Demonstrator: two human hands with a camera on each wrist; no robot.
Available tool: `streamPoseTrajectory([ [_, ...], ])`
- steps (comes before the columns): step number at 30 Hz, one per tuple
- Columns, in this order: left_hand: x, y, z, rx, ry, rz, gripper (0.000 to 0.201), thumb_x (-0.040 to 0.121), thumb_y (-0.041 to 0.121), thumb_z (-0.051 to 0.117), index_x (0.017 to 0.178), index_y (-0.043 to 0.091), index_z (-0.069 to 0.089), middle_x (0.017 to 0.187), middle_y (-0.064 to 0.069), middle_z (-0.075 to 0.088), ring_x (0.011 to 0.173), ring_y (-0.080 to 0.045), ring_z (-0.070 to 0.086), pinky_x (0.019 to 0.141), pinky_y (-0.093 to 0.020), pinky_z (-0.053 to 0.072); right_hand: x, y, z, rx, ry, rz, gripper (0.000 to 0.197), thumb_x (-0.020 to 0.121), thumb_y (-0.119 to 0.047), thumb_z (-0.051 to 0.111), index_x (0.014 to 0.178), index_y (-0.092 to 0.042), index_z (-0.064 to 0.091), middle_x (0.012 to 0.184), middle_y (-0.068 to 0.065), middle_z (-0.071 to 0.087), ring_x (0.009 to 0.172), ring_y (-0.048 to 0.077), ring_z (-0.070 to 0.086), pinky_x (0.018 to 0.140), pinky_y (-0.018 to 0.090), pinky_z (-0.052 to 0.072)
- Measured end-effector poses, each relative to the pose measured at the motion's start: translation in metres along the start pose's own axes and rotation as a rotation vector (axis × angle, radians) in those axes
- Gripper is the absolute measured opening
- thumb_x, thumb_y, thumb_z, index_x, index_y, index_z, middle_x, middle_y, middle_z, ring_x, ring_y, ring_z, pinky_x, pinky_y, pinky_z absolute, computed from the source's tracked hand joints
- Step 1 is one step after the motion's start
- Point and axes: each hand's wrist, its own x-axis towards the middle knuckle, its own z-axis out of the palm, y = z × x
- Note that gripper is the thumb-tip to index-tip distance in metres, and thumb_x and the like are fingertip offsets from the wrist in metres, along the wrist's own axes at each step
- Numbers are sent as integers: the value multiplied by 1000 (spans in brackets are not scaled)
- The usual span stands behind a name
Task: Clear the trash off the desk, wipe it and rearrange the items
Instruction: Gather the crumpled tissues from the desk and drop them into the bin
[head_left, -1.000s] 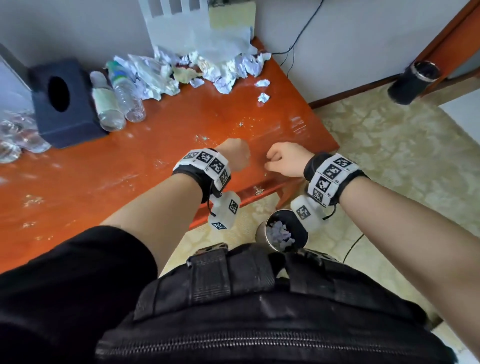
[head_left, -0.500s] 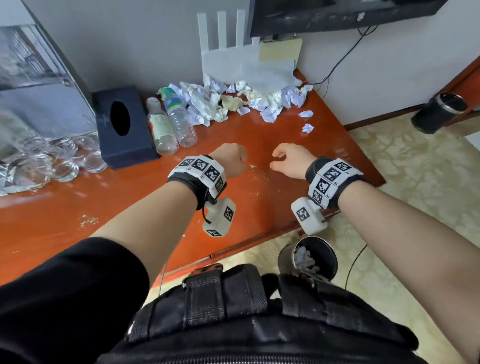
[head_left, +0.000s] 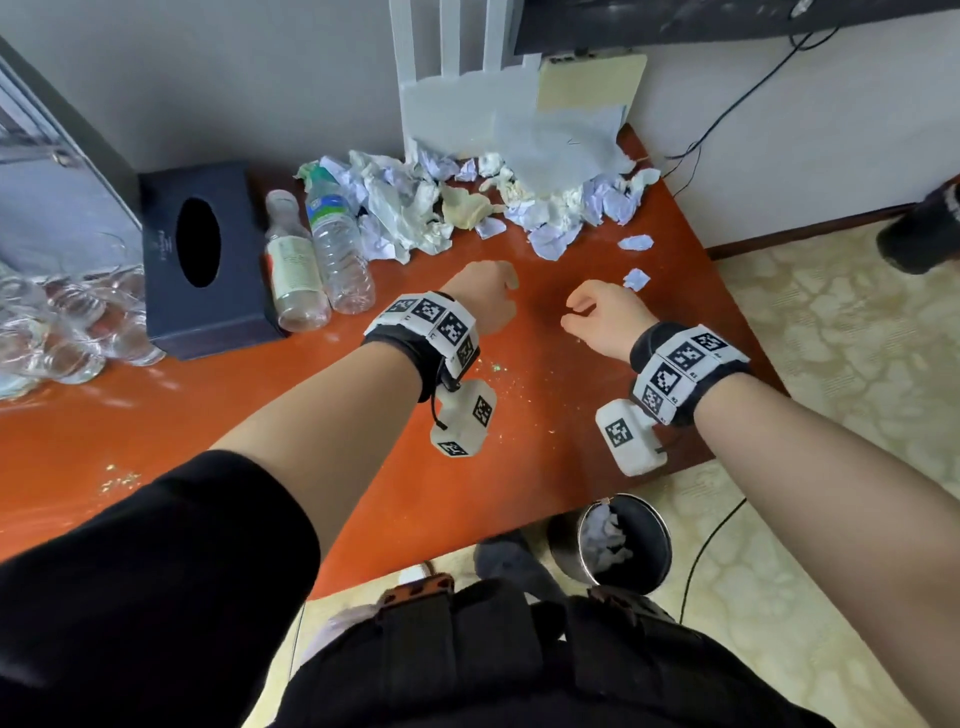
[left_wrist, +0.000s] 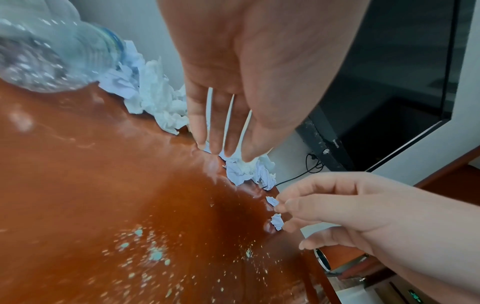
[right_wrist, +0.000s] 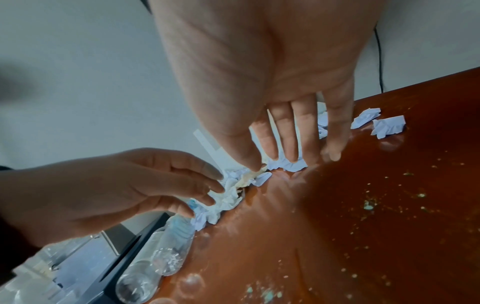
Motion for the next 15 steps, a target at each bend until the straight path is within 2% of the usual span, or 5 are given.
streamPoseTrajectory([
  [2,22,10,4,-8,-21,-13,39,89,11,47,128,13,51,130,-9,54,115,-26,53,96,-37,46,15,16,-7,8,-22,14,33,92,-25,56,122,-12,55,123,5,59,102,21,59,85,27,43],
  [5,55,25,7,10,-24,-18,43,90,13,48,132,13,48,136,-8,48,122,-25,48,99,-34,43,41,39,-19,-38,-16,11,35,92,-24,56,124,-11,53,126,6,57,112,22,54,90,30,41],
  [7,75,34,10,18,-2,-21,45,90,14,49,134,13,45,137,-10,44,122,-27,47,95,-33,42,57,56,-28,-71,10,37,38,91,-23,57,127,-11,51,130,8,52,116,25,52,91,31,41],
  [11,107,52,19,32,111,-37,54,85,15,59,135,9,41,138,-13,35,125,-32,41,96,-39,41,84,88,-42,-81,14,140,53,86,-15,61,135,-13,41,136,10,35,116,30,51,98,35,42],
  [15,129,61,30,48,239,-91,70,79,21,68,140,17,33,148,-10,18,134,-32,26,90,-44,47,109,108,-49,-68,32,160,62,84,-12,64,137,-19,33,134,10,28,110,31,54,94,38,46],
])
